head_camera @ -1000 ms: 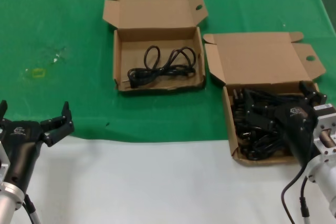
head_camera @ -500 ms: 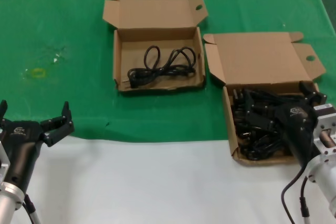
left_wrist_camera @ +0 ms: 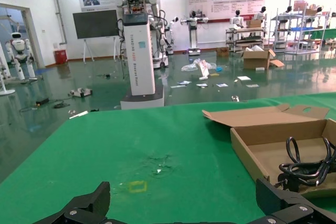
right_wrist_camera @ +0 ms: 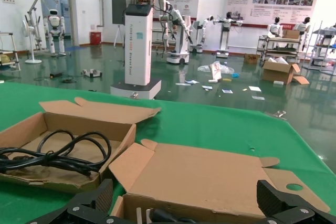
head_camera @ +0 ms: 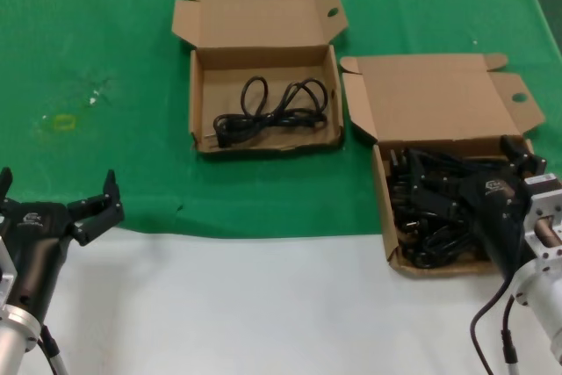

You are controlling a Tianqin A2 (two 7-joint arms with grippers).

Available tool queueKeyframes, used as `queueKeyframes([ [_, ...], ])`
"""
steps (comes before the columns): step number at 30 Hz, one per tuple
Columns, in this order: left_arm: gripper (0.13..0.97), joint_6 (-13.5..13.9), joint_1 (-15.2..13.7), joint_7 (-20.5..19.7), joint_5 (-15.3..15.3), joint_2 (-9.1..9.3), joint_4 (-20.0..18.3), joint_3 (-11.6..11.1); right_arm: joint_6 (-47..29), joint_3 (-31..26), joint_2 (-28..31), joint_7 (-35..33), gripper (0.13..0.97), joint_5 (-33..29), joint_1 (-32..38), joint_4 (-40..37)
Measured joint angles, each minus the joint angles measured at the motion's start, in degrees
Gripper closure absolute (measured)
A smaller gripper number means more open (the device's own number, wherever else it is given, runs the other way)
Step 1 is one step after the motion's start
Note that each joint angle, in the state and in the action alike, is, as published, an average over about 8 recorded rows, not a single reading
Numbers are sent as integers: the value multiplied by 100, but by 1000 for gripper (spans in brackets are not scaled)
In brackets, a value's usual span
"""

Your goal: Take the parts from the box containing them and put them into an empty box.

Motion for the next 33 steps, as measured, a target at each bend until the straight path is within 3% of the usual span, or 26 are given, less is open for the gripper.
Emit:
queueKeyframes([
  [33,132,0,0,0,0,0,0,0,0,0,0,0,129,0,0,0],
])
